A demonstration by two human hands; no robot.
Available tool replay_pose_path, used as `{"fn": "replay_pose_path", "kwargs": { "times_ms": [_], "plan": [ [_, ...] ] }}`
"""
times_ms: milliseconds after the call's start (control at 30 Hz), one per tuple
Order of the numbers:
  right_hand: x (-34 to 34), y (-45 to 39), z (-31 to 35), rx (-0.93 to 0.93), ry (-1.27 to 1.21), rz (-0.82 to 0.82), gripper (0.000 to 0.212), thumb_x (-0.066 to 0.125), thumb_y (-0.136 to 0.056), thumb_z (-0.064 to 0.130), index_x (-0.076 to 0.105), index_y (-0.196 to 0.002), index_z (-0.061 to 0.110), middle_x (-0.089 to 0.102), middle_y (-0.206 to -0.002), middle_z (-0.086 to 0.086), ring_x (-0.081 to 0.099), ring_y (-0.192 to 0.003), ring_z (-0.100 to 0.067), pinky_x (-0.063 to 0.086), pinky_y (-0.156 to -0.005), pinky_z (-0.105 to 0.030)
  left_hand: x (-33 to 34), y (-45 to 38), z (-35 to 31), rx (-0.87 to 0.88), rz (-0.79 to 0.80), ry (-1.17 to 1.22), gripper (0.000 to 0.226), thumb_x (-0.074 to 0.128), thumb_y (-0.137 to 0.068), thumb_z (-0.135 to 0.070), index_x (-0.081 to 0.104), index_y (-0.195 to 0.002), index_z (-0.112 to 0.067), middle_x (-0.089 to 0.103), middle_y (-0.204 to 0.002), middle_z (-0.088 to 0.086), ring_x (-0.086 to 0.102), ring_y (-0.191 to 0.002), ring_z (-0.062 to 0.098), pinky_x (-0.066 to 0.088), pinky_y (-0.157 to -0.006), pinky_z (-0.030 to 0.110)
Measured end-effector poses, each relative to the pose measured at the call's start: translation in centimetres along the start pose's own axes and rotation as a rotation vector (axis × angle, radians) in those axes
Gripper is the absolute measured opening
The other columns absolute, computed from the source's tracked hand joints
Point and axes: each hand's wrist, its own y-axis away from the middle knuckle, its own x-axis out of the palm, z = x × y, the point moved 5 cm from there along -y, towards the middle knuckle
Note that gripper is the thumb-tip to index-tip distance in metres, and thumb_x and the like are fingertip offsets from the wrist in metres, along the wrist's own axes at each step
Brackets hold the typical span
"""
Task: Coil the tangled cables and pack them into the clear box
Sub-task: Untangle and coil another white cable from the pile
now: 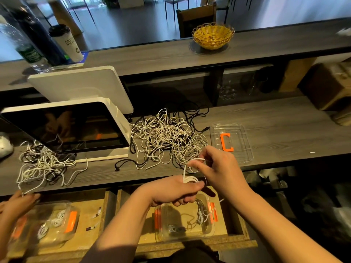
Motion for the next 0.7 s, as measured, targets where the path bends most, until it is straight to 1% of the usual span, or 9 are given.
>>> {"fn": "replay_pose_path", "kwargs": {
  "times_ms": [67, 133, 267, 367, 400, 467, 567, 600, 700],
  "plan": [
    [-0.5, -0.2, -0.7, 0.019, -0.022, -0.023, 0.033, 0.075, -0.079, 0.047, 0.055, -0.074, 0.021, 0.052, -0.058, 0.011, 0.046, -0.054, -0.005, 0.038, -0.054, -0.026, 0.1, 0.0, -0.3, -0.010, 0.000, -0.010, 0.042, 0.038, -0.102, -0.056, 0.061, -0.093, -0.022, 0.047, -0.065, -0.008, 0.037, -0.056, 0.005, 0.035, -0.054, 0.018],
    [-0.7, -0.4, -1.3, 0.049, -0.038, -0.035, 0.031, 0.076, -0.081, 0.043, 0.056, -0.073, 0.021, 0.053, -0.057, 0.009, 0.047, -0.054, -0.007, 0.035, -0.052, -0.020, -0.1, -0.1, -0.5, 0.004, -0.048, 0.030, 0.039, 0.034, -0.104, -0.054, 0.061, -0.107, -0.026, 0.049, -0.067, -0.005, 0.038, -0.055, 0.005, 0.035, -0.055, 0.019],
    [-0.3, -0.1, -2.4, 0.128, -0.065, -0.021, 0.031, 0.070, -0.088, 0.041, 0.056, -0.069, 0.021, 0.052, -0.055, 0.007, 0.047, -0.053, -0.007, 0.035, -0.051, -0.018, -1.2, -0.7, -0.8, 0.078, -0.246, 0.133, 0.047, 0.034, -0.099, -0.059, 0.059, -0.104, -0.019, 0.054, -0.068, 0.000, 0.042, -0.055, 0.009, 0.037, -0.059, 0.026],
    [0.4, 0.4, -2.8, 0.158, -0.080, 0.026, 0.027, 0.061, -0.094, 0.040, 0.058, -0.068, 0.031, 0.053, -0.055, 0.008, 0.050, -0.054, -0.006, 0.035, -0.051, -0.018, -2.1, -1.1, -1.0, 0.155, -0.394, 0.261, 0.040, 0.032, -0.101, -0.056, 0.060, -0.120, -0.033, 0.061, -0.072, -0.004, 0.049, -0.060, 0.007, 0.043, -0.062, 0.025],
    [0.9, 0.5, -2.8, 0.168, -0.086, 0.054, 0.027, 0.059, -0.096, 0.038, 0.059, -0.070, 0.032, 0.054, -0.056, 0.008, 0.051, -0.054, -0.005, 0.036, -0.051, -0.018, -2.2, -1.1, -1.1, 0.192, -0.410, 0.314, 0.041, 0.032, -0.101, -0.055, 0.062, -0.123, -0.037, 0.062, -0.074, -0.003, 0.052, -0.062, 0.007, 0.045, -0.062, 0.024],
    [1.8, 0.7, -2.6, 0.186, -0.091, 0.104, 0.029, 0.053, -0.099, 0.037, 0.063, -0.075, 0.024, 0.058, -0.061, 0.004, 0.053, -0.057, -0.007, 0.040, -0.053, -0.023, -2.2, -1.1, -1.4, 0.277, -0.435, 0.430, 0.045, 0.032, -0.100, -0.057, 0.065, -0.126, -0.040, 0.065, -0.082, 0.000, 0.058, -0.070, 0.009, 0.050, -0.068, 0.024],
    [2.4, 0.7, -2.6, 0.222, -0.103, 0.138, 0.033, 0.048, -0.101, 0.038, 0.065, -0.080, 0.019, 0.062, -0.066, 0.001, 0.056, -0.060, -0.011, 0.043, -0.058, -0.030, -2.0, -1.2, -1.6, 0.365, -0.514, 0.604, 0.048, 0.032, -0.098, -0.057, 0.069, -0.122, -0.040, 0.070, -0.098, 0.003, 0.065, -0.094, 0.015, 0.052, -0.091, 0.031],
    [2.4, 0.7, -2.6, 0.229, -0.107, 0.149, 0.034, 0.047, -0.101, 0.038, 0.064, -0.080, 0.018, 0.062, -0.066, 0.000, 0.055, -0.060, -0.012, 0.043, -0.058, -0.031, -2.1, -1.3, -1.6, 0.387, -0.533, 0.680, 0.050, 0.031, -0.098, -0.057, 0.070, -0.122, -0.037, 0.070, -0.102, 0.004, 0.064, -0.099, 0.017, 0.051, -0.093, 0.032],
    [2.8, 0.8, -2.5, 0.226, -0.107, 0.196, 0.034, 0.048, -0.102, 0.035, 0.063, -0.079, 0.016, 0.061, -0.066, -0.003, 0.054, -0.061, -0.014, 0.042, -0.058, -0.034, -2.6, -1.5, -1.9, 0.452, -0.544, 0.931, 0.054, 0.028, -0.101, -0.054, 0.067, -0.128, -0.028, 0.069, -0.104, 0.007, 0.061, -0.098, 0.019, 0.047, -0.091, 0.034]
  ]
}}
